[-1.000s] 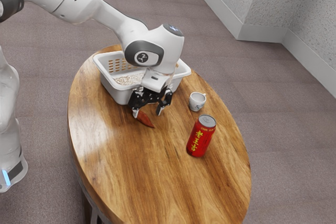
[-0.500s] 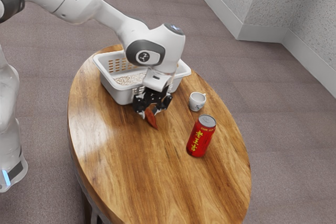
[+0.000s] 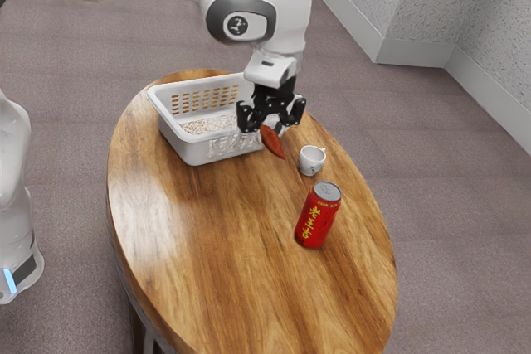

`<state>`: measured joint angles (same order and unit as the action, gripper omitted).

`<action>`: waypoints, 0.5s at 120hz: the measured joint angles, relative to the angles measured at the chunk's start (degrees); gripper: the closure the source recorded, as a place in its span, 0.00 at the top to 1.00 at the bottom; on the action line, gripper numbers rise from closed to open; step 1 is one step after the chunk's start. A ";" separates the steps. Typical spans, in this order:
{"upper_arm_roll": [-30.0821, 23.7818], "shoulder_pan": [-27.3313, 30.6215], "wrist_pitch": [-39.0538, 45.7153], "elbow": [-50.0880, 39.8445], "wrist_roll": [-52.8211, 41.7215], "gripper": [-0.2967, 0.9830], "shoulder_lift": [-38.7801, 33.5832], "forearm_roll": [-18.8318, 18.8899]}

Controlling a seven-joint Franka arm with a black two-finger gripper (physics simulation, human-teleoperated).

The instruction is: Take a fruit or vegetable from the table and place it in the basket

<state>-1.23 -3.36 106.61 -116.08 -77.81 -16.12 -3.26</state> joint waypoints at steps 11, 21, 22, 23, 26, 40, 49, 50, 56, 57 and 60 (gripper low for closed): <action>2.98 0.12 -1.97 1.59 0.09 0.36 -0.65 0.34; 5.56 0.25 -3.24 2.60 0.12 0.36 -0.62 1.13; 5.73 0.27 -3.35 2.66 0.12 0.36 -0.61 1.20; 5.88 0.29 -3.45 2.77 0.12 0.36 -0.58 1.27; 6.33 0.33 -3.74 3.04 0.12 0.36 -0.52 1.46; 10.03 0.42 -4.80 3.57 0.12 0.36 -0.18 2.68; 12.19 0.49 -5.34 3.61 0.08 0.36 0.01 3.51; 12.36 0.51 -5.39 3.61 0.07 0.36 0.06 3.58; 13.85 0.53 -5.66 3.59 0.00 0.36 0.27 3.99; 14.15 0.56 -5.70 3.58 -0.02 0.36 0.33 4.05; 14.93 0.60 -5.80 3.57 -0.08 0.36 0.46 4.23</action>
<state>13.70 -2.76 100.81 -112.51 -77.89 -15.66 0.97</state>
